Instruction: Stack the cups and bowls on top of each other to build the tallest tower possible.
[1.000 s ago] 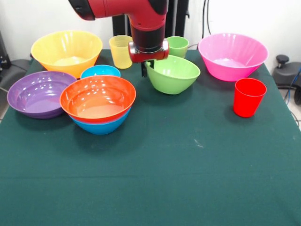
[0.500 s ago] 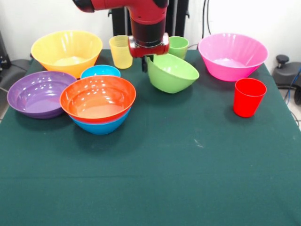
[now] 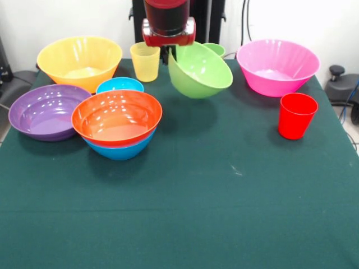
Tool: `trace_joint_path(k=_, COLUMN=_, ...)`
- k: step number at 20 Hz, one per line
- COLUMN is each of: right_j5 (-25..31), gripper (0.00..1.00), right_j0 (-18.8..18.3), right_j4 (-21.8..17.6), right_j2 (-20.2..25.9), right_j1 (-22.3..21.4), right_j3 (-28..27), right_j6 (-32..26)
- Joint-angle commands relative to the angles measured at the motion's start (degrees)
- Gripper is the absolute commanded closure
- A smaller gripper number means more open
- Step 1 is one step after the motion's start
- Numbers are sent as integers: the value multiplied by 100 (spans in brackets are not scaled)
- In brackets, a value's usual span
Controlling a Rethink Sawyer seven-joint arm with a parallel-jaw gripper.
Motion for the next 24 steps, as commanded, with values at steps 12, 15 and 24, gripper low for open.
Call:
trace_joint_path(k=12, right_j5=1780, gripper=100, right_j0=-406, right_j4=-144, right_j2=992, right_j1=236, right_j3=-1404, right_j6=-1997)
trace_joint_path(k=15, right_j5=1790, gripper=100, right_j0=-545, right_j4=-299, right_j2=1064, right_j1=358, right_j3=-1520, right_j6=-2217)
trace_joint_path(k=24, right_j5=2118, gripper=100, right_j0=-848, right_j4=-466, right_j2=1235, right_j1=404, right_j3=-1677, right_j6=-2719)
